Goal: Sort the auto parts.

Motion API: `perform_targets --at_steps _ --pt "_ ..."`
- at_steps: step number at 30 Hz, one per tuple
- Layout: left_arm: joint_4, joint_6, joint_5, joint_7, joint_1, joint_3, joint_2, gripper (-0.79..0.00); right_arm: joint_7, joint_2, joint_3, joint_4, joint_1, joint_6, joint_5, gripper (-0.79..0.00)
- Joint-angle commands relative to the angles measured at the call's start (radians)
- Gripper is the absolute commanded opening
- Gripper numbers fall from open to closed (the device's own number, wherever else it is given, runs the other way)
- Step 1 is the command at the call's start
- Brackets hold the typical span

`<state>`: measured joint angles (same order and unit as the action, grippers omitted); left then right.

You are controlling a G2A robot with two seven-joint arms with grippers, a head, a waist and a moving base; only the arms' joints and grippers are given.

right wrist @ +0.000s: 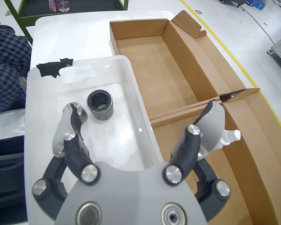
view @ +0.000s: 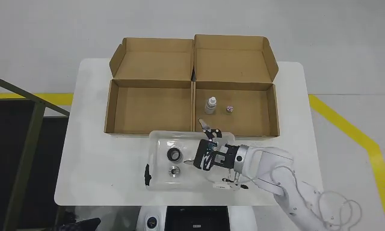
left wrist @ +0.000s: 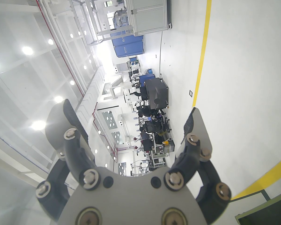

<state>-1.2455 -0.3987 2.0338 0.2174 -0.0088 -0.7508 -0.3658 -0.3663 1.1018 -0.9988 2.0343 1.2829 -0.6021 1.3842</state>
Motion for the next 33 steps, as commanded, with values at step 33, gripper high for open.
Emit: perform_targets --at_steps 33 --pt "0.000 0.000 0.000 0.000 0.000 0.000 0.000 0.000 0.016 0.066 0.233 -0.216 -0.130 0.019 0.079 -0.179"
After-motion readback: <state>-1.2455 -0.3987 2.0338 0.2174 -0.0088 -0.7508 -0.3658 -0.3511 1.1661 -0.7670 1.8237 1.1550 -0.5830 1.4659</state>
